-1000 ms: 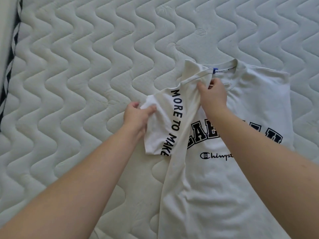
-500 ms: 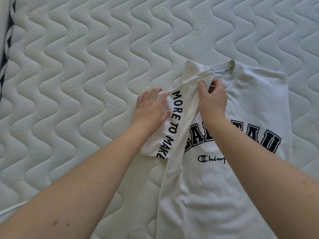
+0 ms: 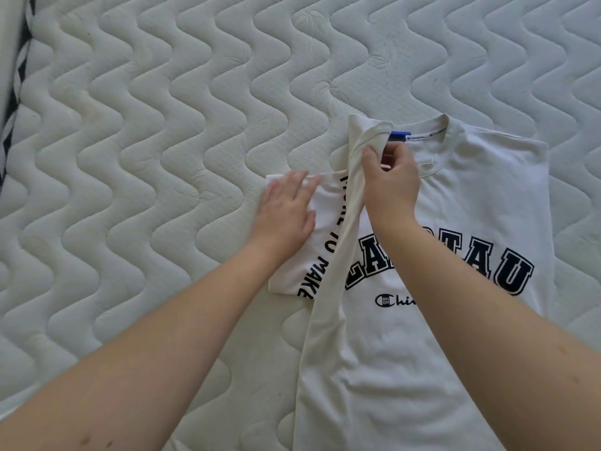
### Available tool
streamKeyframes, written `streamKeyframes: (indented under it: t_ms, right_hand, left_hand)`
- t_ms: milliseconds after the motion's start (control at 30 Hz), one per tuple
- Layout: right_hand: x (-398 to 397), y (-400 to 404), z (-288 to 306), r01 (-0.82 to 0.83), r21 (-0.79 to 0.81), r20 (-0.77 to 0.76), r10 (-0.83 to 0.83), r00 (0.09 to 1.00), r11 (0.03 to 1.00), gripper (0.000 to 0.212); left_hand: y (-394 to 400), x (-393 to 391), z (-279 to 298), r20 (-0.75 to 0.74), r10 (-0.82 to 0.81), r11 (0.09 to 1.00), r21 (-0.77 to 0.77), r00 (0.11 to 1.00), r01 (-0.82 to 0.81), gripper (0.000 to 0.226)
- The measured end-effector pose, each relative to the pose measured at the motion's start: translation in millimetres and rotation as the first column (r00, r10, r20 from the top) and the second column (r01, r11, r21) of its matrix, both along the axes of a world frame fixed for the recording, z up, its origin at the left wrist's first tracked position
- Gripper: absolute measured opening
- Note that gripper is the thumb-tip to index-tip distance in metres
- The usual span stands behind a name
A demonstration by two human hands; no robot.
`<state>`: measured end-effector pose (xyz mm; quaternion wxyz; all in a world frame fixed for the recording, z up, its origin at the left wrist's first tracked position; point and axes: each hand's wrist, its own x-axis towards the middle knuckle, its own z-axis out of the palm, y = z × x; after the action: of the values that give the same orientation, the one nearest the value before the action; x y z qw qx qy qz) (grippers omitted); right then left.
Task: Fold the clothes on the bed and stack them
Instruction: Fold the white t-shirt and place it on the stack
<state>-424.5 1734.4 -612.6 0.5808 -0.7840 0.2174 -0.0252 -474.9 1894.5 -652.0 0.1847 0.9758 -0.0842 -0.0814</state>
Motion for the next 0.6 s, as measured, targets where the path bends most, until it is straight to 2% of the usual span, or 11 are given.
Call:
streamKeyframes:
  t_ms: [67,100,133,167,233,300,400,467,600]
  right_hand:
    - [1,3,0,0.014,-0.001,-0.002,-0.014,1.000,1.000,0.012]
    - [1,5,1,0.022,-0.001,-0.006,-0.022,1.000,1.000,0.014]
    - [2,8,1,0.024,0.004,-0.011,-0.024,1.000,1.000,0.016]
    - [3,10,2,0.020,0.014,-0.019,-0.019,1.000,1.000,0.017]
    - [4,14,3,0.000,0.033,-0.050,0.002,0.999,0.999,0.014]
    - [5,18,3,-0.043,0.025,-0.079,0.045,0.996,0.999,0.010]
    - [9,24,3,-0.108,0.003,-0.102,0.108,0.989,0.994,0.009]
    - [12,29,1,-0.161,-0.007,-0.114,0.159,0.981,0.987,0.012]
    - [23,46,-7,-0.239,-0.072,-0.158,0.226,0.961,0.968,0.016]
  left_hand:
    - [6,-11,3,0.122,0.014,0.999,-0.032,0.992,-0.010,0.038]
    - [6,-17,4,0.111,-0.011,0.991,-0.133,0.994,0.026,0.031]
    - [3,-22,8,0.014,-0.030,0.962,-0.270,0.999,0.032,0.031]
    - [-2,-27,14,-0.155,-0.045,0.922,-0.387,0.987,-0.019,0.037]
    - [-12,-32,22,-0.465,-0.062,0.834,-0.510,0.883,-0.210,0.053]
    - [-17,-36,22,-0.569,-0.051,0.818,-0.495,0.821,-0.293,0.056]
    - [-9,-38,18,-0.581,0.030,0.865,-0.393,0.813,-0.312,0.023]
    - [-1,-42,16,-0.620,0.103,0.818,-0.391,0.778,-0.421,0.015]
    - [10,-56,17,-0.632,0.225,0.699,-0.425,0.741,-0.575,0.020]
